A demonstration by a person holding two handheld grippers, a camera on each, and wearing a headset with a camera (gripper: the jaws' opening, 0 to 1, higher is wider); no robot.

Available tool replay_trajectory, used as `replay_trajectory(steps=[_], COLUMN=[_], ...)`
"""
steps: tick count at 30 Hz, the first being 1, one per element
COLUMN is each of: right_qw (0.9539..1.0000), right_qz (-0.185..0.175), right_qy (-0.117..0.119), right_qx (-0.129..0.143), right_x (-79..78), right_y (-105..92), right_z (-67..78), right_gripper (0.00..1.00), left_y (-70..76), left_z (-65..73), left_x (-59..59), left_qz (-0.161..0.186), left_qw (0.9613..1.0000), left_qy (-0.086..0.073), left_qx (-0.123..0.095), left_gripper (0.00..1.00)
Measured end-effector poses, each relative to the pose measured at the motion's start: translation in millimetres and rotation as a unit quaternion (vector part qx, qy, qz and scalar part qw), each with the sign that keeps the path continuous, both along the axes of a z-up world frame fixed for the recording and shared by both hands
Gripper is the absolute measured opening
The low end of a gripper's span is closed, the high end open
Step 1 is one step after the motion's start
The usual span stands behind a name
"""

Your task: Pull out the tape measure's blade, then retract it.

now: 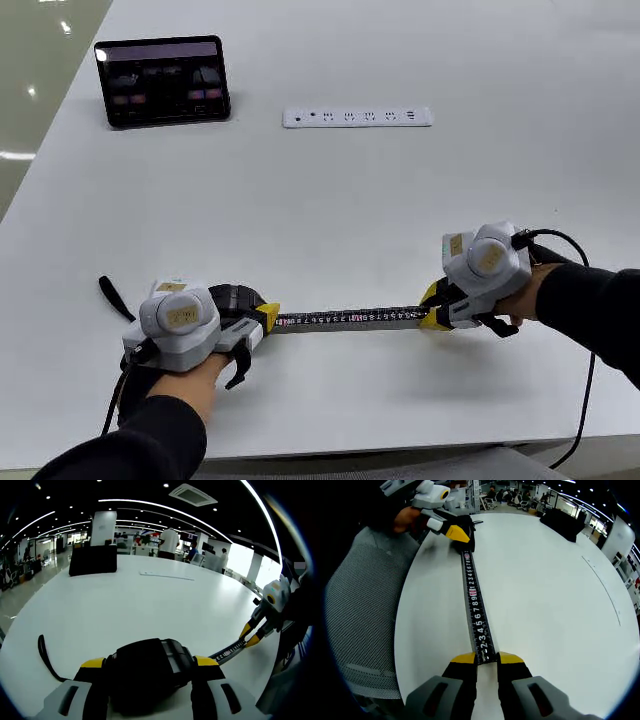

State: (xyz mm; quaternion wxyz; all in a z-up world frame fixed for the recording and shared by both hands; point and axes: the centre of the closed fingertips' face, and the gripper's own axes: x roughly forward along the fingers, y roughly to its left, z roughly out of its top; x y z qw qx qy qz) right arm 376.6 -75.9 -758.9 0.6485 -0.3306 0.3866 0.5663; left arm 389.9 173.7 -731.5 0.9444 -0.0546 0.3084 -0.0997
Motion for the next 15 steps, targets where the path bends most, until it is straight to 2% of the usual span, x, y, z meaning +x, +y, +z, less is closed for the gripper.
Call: replay_trajectory(steps=[15], right_qw=[0.9998], right_qz=[0.004], right_qy=[-0.004], right_qx=[0.017], right_x=[-1.6], right_y=[11.1], right_z=[-1.2], right_gripper=[0.1], left_y=[-0.3], left_z=[0.7], left_x=[-1.2], left_qz=[-0.001], left_qw=[1.0], left_qy=[0.0], left_qx=[-0.001], left_gripper=[0.63])
